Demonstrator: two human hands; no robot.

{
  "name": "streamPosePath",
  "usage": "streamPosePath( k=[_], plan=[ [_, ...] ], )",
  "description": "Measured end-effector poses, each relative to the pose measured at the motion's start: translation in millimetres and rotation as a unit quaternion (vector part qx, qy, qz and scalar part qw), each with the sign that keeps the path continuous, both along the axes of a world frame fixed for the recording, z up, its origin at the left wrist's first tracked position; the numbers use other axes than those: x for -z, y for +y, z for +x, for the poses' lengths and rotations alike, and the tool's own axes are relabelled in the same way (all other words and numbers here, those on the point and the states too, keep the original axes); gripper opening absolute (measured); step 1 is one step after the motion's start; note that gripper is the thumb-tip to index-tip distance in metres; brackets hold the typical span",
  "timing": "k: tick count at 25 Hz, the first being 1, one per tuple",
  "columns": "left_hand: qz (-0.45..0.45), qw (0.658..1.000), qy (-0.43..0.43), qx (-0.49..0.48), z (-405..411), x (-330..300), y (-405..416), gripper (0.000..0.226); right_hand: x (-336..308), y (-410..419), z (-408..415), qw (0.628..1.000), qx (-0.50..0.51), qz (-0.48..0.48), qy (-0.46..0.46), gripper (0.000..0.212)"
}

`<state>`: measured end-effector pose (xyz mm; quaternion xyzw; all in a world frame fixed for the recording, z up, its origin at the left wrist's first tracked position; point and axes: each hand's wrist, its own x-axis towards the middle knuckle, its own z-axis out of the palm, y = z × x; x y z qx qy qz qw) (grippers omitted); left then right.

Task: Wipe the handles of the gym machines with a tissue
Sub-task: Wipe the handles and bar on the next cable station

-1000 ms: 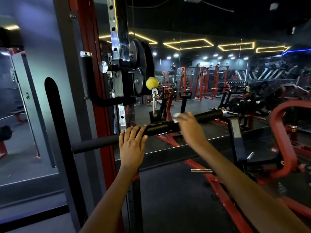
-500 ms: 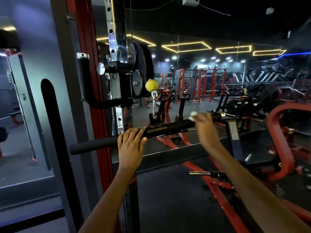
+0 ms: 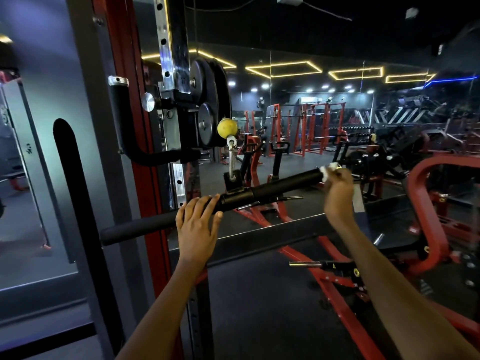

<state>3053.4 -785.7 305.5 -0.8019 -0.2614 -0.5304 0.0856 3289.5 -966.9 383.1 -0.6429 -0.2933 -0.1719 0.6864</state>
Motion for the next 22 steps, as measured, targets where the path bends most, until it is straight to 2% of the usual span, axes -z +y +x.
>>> streamPosePath(
  k=[1, 2, 3, 5, 7, 8, 9, 10, 11, 12, 13, 15, 17, 18, 19, 21, 22],
  plan=[
    [-0.001, 1.000, -0.001, 0.001, 1, 0, -1, 0.047, -8, -4, 4, 0.993, -0.016, 0.081, 0.082, 0.017],
    [-0.003, 1.000, -0.002, 0.001, 2, 0, -2, 0.048, -9, 0, -2, 0.988, -0.021, 0.106, 0.109, 0.018],
    [-0.004, 1.000, -0.003, 0.001, 4, 0, -2, 0.048, -7, 5, -18, 0.979, -0.078, 0.126, 0.140, 0.018],
    [-0.002, 1.000, -0.005, -0.004, 5, 1, -2, 0.049, 6, 16, -65, 0.976, -0.198, 0.026, 0.090, 0.015],
    [0.002, 1.000, -0.002, -0.011, 4, 1, -1, 0.052, 14, 19, -79, 0.965, -0.224, -0.130, -0.031, 0.013],
    [0.006, 1.000, 0.000, -0.012, 3, 1, 0, 0.054, 8, 18, -67, 0.970, -0.171, -0.149, -0.082, 0.013],
    [0.009, 1.000, 0.002, -0.014, 2, 1, 0, 0.054, -4, 16, -45, 0.982, -0.104, -0.130, -0.086, 0.013],
    [0.010, 1.000, 0.002, -0.013, 2, 1, 0, 0.054, -16, 11, -21, 0.991, -0.035, -0.111, -0.058, 0.013],
    [0.010, 1.000, 0.004, -0.012, 1, 2, 0, 0.054, -24, 8, 6, 0.988, 0.051, -0.140, -0.042, 0.014],
    [0.011, 1.000, 0.004, -0.013, 2, 2, -1, 0.054, -30, 11, 24, 0.964, 0.142, -0.217, -0.063, 0.018],
    [0.012, 1.000, 0.004, -0.016, 3, 1, -2, 0.053, -32, 16, 27, 0.932, 0.189, -0.292, -0.097, 0.023],
    [0.016, 1.000, 0.001, -0.026, 6, 1, -4, 0.050, -26, 34, -2, 0.882, 0.137, -0.386, -0.233, 0.027],
    [0.023, 0.999, 0.006, -0.043, 7, 0, -4, 0.050, -18, 45, -37, 0.834, 0.033, -0.408, -0.369, 0.029],
    [0.028, 0.998, 0.012, -0.051, 6, -1, -4, 0.050, -20, 45, -37, 0.830, 0.005, -0.405, -0.383, 0.031],
    [0.033, 0.998, 0.021, -0.058, 5, -2, -4, 0.049, -27, 40, -27, 0.819, 0.027, -0.425, -0.383, 0.031],
    [0.042, 0.996, 0.035, -0.067, 5, -4, -3, 0.048, -42, 21, 1, 0.809, 0.153, -0.482, -0.300, 0.024],
    [0.044, 0.996, 0.037, -0.069, 6, -5, -3, 0.048, -43, 13, 9, 0.814, 0.211, -0.480, -0.250, 0.022]
  ],
)
